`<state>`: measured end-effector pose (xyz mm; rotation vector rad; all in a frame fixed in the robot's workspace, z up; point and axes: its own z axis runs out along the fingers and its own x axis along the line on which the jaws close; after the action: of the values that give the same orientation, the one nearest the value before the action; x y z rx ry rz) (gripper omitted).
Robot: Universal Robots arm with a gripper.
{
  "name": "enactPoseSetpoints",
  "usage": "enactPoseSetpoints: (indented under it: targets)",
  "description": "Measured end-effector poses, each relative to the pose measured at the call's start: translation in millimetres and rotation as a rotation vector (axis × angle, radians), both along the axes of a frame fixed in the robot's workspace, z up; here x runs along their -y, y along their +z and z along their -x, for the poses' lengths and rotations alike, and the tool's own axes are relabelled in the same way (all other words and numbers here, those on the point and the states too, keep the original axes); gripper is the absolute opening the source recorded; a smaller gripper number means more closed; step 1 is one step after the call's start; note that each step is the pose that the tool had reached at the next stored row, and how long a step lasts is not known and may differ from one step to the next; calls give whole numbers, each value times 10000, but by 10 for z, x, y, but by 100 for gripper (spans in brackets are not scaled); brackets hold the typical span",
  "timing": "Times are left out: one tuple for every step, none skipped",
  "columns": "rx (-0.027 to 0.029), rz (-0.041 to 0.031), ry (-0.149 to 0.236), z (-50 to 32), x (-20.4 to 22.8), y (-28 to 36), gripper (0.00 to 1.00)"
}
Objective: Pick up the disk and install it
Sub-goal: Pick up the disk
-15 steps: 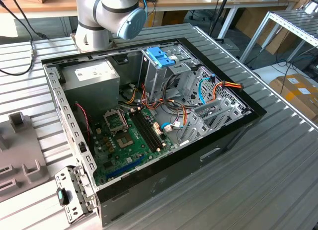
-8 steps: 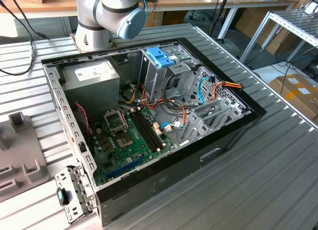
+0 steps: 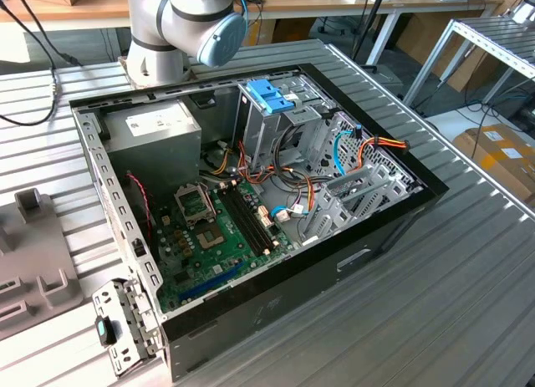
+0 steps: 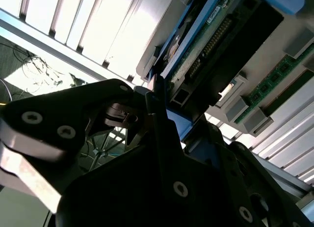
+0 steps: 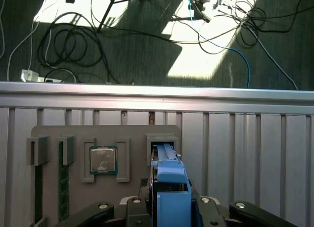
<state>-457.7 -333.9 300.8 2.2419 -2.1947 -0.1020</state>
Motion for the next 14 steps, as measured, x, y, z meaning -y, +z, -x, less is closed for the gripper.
enactPoseSetpoints:
  targets:
    - [2, 0, 1, 0, -1, 6, 37]
    - [1, 0, -1, 0, -3, 15, 37]
    - [1, 0, 0, 0, -3, 18, 37]
    - [0, 0, 0, 0, -3, 22, 37]
    - [-1, 0, 0, 0, -3, 26, 37]
    - [-1, 1, 0, 0, -3, 30, 37]
    - [-1, 1, 0, 1, -3, 39, 37]
    - [0, 0, 0, 0, -3, 51, 37]
    - [0, 0, -1, 0, -3, 57, 37]
    - [0, 0, -1, 0, -3, 61, 37]
    - [-1, 1, -1, 0, -3, 67, 37]
    - [0, 1, -1, 0, -3, 71, 37]
    - [-1, 0, -1, 1, -4, 80, 37]
    - [-1, 1, -1, 0, -3, 92, 37]
